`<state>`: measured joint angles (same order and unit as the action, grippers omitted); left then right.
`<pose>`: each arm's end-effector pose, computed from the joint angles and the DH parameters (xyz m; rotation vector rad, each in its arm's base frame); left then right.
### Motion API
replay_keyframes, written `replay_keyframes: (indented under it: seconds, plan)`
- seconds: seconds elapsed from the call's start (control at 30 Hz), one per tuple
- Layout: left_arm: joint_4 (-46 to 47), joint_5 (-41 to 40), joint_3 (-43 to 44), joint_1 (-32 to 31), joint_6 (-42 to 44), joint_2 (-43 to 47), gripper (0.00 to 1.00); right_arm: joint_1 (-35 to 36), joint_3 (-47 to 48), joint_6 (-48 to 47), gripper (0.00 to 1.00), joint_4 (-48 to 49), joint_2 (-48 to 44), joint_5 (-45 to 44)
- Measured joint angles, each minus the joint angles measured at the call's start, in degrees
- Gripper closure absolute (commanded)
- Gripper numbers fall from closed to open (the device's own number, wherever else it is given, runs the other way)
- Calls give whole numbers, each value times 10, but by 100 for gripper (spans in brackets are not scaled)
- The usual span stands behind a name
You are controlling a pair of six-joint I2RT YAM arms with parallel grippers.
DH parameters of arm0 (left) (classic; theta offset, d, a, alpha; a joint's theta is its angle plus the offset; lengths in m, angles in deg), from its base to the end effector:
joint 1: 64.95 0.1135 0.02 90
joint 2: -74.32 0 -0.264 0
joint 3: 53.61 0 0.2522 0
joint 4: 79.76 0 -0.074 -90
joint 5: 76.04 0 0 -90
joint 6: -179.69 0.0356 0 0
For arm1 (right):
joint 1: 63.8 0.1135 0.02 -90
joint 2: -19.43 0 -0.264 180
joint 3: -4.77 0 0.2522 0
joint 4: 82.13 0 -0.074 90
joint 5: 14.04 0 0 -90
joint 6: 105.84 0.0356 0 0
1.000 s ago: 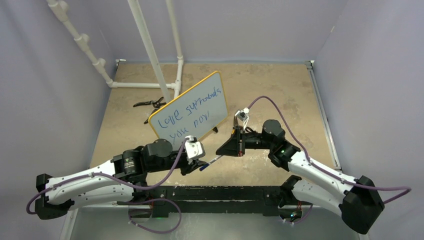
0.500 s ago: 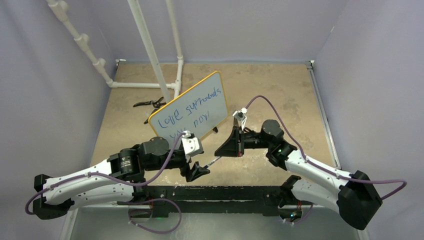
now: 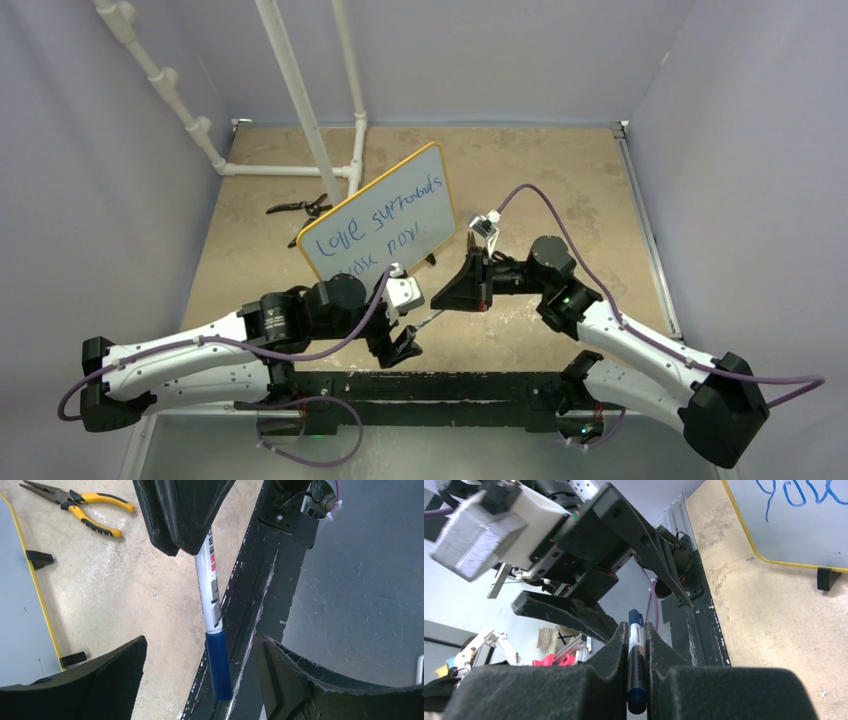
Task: Write a sentence on the whiteboard
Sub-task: Place the whiteboard marker at the center of the board.
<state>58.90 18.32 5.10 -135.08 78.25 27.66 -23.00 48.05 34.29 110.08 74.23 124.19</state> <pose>0.0590 -0.1711 0.3046 1.1321 1.9125 -0.9140 0.1436 0.1590 0.2800 -0.6464 1.8045 1.8078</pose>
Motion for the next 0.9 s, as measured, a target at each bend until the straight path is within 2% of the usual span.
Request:
replay_keyframes:
  seconds: [0.1, 0.2, 0.4, 0.9]
  plan:
    - [-4, 0, 0, 0, 0, -4, 35, 0, 8, -6, 100, -9, -8, 0]
    - [-4, 0, 0, 0, -1, -4, 49, 0, 10, -12, 100, -17, -10, 0]
    - [-4, 11, 0, 0, -1, -4, 100, -2, 10, -22, 100, -29, -10, -6]
    - [16, 2, -28, 3, 1, 13, 100, 12, 14, -42, 100, -25, 14, -17]
